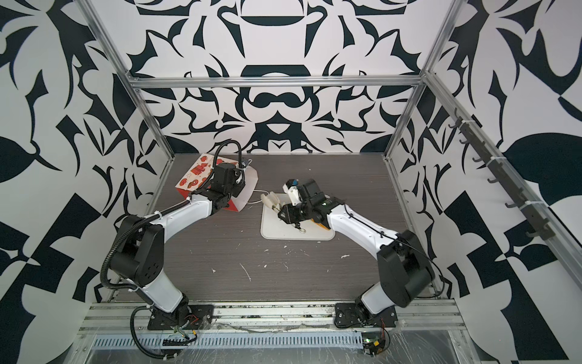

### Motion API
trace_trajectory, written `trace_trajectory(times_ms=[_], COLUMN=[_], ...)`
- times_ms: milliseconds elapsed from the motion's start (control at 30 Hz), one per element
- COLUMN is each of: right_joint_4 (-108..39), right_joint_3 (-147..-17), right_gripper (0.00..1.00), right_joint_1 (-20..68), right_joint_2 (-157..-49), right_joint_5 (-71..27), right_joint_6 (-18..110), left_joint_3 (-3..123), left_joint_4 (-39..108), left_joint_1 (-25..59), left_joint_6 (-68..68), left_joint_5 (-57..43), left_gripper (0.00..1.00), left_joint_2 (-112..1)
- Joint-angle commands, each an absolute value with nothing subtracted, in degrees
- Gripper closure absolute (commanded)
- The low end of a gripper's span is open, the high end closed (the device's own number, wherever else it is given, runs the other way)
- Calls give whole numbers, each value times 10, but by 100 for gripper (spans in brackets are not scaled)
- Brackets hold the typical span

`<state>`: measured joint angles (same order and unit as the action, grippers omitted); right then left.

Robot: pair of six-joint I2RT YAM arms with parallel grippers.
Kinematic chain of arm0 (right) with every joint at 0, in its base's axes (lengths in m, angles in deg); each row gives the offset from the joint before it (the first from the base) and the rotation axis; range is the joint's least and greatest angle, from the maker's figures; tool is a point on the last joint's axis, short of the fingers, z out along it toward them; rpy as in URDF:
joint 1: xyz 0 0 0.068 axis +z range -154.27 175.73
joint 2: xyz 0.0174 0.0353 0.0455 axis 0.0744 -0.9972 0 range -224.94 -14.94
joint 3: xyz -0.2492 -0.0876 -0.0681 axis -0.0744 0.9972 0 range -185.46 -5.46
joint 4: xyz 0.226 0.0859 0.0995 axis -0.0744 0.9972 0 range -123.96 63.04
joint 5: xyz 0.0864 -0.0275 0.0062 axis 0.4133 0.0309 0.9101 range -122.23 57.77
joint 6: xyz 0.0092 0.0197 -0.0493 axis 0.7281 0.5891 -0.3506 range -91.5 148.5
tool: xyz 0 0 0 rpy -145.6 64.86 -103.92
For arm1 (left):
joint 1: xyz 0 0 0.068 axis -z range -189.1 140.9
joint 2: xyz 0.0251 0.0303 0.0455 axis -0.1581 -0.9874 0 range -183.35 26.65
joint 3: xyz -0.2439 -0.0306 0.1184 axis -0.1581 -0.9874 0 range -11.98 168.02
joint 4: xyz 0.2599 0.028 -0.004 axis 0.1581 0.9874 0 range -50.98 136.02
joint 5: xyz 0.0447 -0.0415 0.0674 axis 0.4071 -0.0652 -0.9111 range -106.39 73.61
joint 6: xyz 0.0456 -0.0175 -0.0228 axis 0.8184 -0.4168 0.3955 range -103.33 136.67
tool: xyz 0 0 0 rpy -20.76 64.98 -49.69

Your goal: Take the fake bread out of the paper bag

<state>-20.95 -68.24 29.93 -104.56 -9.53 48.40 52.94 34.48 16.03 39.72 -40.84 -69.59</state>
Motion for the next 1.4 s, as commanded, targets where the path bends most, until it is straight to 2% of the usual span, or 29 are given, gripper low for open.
trace_trajectory(times_ms=[0, 267, 800, 1367], right_joint_4=[-330, -378, -416, -423], right_joint_3=[-742, -818, -913, -972], right_gripper=[61, 61, 57, 54], right_joint_1=[310, 319, 333, 336], right_joint_2=[-1084, -1184, -1308, -1371], right_joint_5=[-65, -54, -79, -109], right_joint_6=[508, 531, 538, 544], left_joint_3=[538, 537, 536, 543], left_joint_4=[348, 365, 376, 380], left_joint_1=[158, 157, 158, 158], left_joint_6=[386, 381, 368, 367], left_joint_5=[-386, -377, -369, -358], left_gripper=[93, 93, 93, 92], left_joint_2=[-661, -641, -624, -619])
